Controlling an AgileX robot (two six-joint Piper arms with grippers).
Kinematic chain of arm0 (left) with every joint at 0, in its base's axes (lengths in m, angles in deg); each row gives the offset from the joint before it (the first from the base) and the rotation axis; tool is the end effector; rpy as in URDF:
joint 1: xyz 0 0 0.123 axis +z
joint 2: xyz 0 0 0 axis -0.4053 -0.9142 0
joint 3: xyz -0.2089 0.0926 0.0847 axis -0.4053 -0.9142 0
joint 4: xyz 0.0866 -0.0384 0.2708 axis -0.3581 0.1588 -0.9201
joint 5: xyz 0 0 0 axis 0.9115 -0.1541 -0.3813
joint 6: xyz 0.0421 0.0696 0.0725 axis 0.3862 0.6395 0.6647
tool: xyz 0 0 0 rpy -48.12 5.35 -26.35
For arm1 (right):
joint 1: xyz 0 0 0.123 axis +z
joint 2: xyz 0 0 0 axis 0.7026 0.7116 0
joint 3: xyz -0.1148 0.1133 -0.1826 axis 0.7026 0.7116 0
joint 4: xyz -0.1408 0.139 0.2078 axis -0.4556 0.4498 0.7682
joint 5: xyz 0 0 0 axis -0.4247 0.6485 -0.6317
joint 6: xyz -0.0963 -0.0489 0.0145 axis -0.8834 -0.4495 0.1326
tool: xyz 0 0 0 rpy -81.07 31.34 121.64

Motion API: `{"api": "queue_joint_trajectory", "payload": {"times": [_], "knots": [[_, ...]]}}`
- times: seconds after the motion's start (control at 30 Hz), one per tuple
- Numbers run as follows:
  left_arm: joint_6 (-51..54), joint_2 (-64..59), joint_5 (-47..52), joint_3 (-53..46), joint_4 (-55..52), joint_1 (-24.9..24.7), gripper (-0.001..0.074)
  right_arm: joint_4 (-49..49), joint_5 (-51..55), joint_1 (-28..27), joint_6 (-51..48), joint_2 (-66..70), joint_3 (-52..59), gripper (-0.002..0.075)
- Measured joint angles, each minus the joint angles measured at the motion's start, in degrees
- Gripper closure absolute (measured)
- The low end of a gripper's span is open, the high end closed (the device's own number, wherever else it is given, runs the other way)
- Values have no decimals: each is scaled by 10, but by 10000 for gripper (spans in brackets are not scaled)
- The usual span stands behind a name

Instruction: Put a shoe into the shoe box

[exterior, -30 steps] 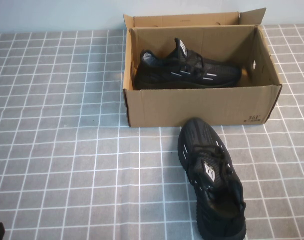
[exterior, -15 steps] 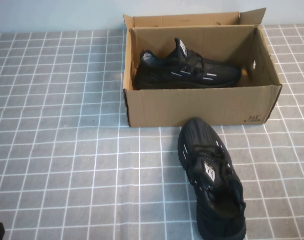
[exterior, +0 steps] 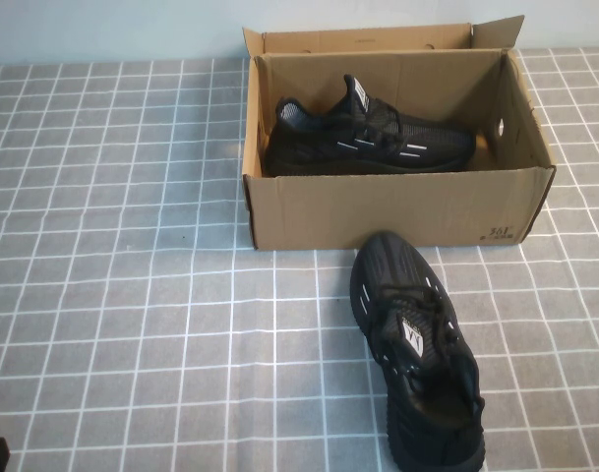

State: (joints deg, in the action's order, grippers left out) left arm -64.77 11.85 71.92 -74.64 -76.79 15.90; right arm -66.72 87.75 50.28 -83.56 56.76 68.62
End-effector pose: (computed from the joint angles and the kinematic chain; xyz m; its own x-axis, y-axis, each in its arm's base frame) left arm 0.1452 -0.0204 0.1644 -0.3048 0.0730 -0.9496 0.1485 0.9885 0.0284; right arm 0.1484 0.0216 0.1789 -0.2102 0.1863 -0.9597 -0.1195 0.9694 0.2143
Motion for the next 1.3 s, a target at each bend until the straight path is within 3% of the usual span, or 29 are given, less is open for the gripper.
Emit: {"api": "queue_joint_trajectory", "payload": {"times": [0.3, 0.63, 0.83, 1.07, 1.3], "knots": [[0, 0, 0, 0, 0, 0, 736, 243, -119, 0, 0, 0, 0, 742], [0, 0, 0, 0, 0, 0, 736, 383, -89, 0, 0, 0, 0, 742], [0, 0, 0, 0, 0, 0, 736, 372, 78, 0, 0, 38, -73, 742], [0, 0, 0, 0, 0, 0, 736, 220, 293, 0, -1, 218, -224, 742], [0, 0, 0, 0, 0, 0, 736, 147, 360, 0, -73, 419, -328, 742]]}}
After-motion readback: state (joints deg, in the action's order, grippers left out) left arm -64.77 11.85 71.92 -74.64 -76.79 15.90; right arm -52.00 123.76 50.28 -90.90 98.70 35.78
